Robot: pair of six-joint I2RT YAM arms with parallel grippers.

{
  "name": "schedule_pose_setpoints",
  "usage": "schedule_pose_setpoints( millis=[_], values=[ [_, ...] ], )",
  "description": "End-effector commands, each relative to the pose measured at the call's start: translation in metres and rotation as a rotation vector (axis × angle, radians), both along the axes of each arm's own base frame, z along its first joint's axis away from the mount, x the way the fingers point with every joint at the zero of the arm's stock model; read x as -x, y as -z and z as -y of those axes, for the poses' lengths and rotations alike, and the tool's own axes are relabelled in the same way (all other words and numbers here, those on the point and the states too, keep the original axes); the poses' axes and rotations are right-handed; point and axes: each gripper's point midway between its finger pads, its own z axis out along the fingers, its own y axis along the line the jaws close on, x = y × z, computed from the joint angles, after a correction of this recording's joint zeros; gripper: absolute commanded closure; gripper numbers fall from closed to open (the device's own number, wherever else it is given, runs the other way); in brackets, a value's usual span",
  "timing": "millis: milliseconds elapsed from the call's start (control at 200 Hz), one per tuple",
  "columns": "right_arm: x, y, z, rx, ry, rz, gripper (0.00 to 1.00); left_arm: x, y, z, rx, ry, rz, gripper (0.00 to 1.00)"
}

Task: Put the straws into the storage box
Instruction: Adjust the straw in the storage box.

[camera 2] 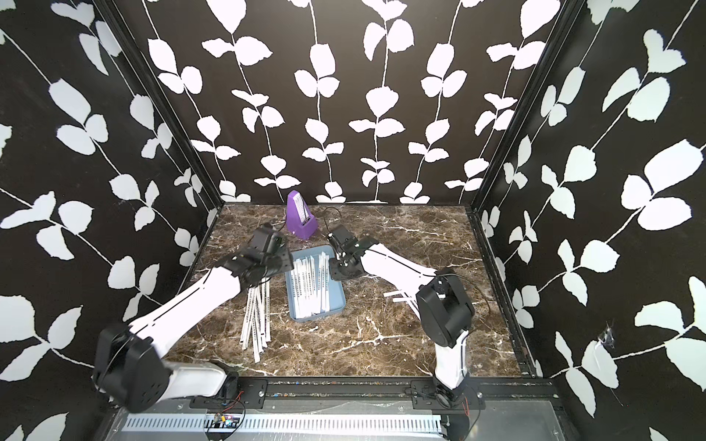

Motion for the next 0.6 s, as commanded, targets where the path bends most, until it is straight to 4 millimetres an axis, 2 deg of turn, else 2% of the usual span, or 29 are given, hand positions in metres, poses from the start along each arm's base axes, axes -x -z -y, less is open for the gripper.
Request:
schedule_pose_setpoints(
  millis=[0,85,210,335,595],
  values=[
    [-0.010,-0.001,-0.014,0.038,-0.007,0.033,0.75,0.010,0.013,-0.007,-0.002,0.036,0.018,0.35],
    [-0.017,0.000,-0.021,0.020,0.027,0.042,0.73,0.018,0.020,-0.009,0.027,0.038,0.024,0.32],
    [-0.020,0.014,-0.036,0.032,0.017,0.001,0.68,0.028,0.039,-0.011,0.055,0.045,0.008,0.29],
    [-0.031,0.028,-0.044,0.078,0.046,0.013,0.62,0.035,0.058,-0.012,0.117,0.031,-0.029,0.28],
    [-0.047,0.049,-0.054,0.120,0.078,0.004,0.57,0.045,0.068,-0.020,0.117,0.027,-0.041,0.30]
  ],
)
